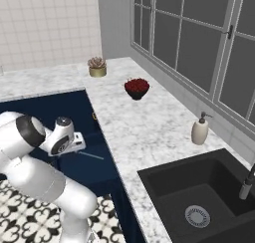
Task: Take a straw from the drawer in front and place it inside the glass cup on the dining counter.
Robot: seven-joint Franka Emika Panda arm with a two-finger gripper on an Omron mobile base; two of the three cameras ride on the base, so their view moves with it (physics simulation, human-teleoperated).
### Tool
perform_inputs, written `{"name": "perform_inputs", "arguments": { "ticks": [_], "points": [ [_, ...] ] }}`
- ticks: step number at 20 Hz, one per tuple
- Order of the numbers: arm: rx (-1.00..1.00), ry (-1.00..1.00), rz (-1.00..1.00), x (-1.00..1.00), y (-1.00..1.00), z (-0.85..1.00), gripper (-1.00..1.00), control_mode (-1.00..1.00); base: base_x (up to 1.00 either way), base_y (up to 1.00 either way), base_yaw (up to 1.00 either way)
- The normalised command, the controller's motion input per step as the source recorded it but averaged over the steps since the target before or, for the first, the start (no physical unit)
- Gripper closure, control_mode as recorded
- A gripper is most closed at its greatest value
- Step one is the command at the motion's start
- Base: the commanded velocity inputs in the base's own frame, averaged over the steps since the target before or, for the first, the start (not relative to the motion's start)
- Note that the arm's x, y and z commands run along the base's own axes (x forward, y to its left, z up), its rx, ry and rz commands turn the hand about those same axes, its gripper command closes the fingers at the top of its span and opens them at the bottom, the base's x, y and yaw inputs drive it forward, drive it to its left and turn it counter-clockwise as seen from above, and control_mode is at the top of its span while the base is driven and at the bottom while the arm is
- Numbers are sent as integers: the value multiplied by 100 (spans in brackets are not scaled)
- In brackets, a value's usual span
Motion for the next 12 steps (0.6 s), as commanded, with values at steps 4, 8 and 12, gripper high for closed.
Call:
{"name": "perform_inputs", "arguments": {
  "ticks": [4, 8, 12],
  "points": [
    [0, 12, -16, 64, 0, -5, -100, -100, 0, 0, 0],
    [-7, 12, -9, 55, 26, -47, -100, -100, 0, 0, 0],
    [-7, 6, -5, 26, 40, -47, -100, -100, 0, 0, 0]
  ]
}}
